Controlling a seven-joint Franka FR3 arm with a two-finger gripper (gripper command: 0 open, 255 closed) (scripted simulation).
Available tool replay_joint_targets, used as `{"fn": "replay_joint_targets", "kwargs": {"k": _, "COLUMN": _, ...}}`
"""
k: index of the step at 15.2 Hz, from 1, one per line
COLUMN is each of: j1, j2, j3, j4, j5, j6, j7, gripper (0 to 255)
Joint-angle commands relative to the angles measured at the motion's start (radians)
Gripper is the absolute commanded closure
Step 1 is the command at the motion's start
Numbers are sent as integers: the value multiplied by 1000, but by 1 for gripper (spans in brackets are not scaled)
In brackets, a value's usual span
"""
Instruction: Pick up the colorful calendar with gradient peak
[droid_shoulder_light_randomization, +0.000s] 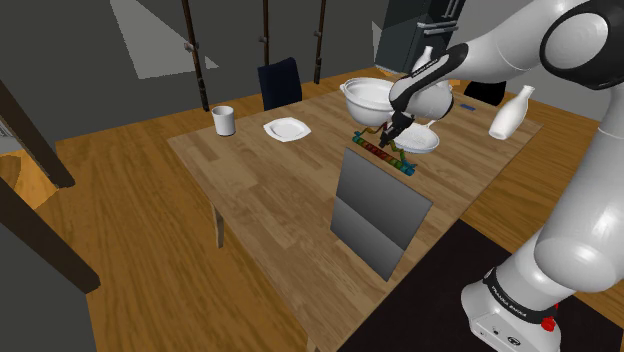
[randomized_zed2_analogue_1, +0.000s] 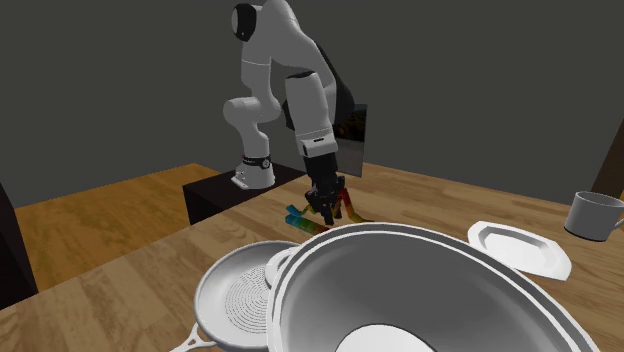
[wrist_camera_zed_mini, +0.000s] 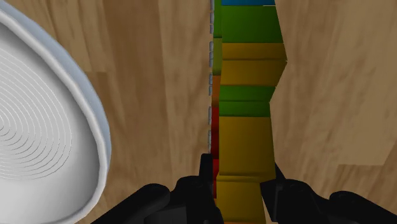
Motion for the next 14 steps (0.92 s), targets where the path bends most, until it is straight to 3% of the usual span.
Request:
{"fn": "replay_joint_targets", "kwargs": {"k": 1, "j1": 0, "j2": 1, "j3": 1, "j4": -1, "j5": 0, "j6": 0, "j7": 0, "gripper": 255}}
{"fn": "replay_joint_targets", "kwargs": {"k": 6, "j1": -1, "j2": 5, "j3": 1, "j4": 4, "j5": 2, "j6": -1, "j7": -2, "gripper": 255}}
{"fn": "replay_joint_targets", "kwargs": {"k": 14, "j1": 22, "j2": -75, "j3": -34, "j4": 17, "j5": -84, "j6": -85, "j7": 70, "gripper": 255}}
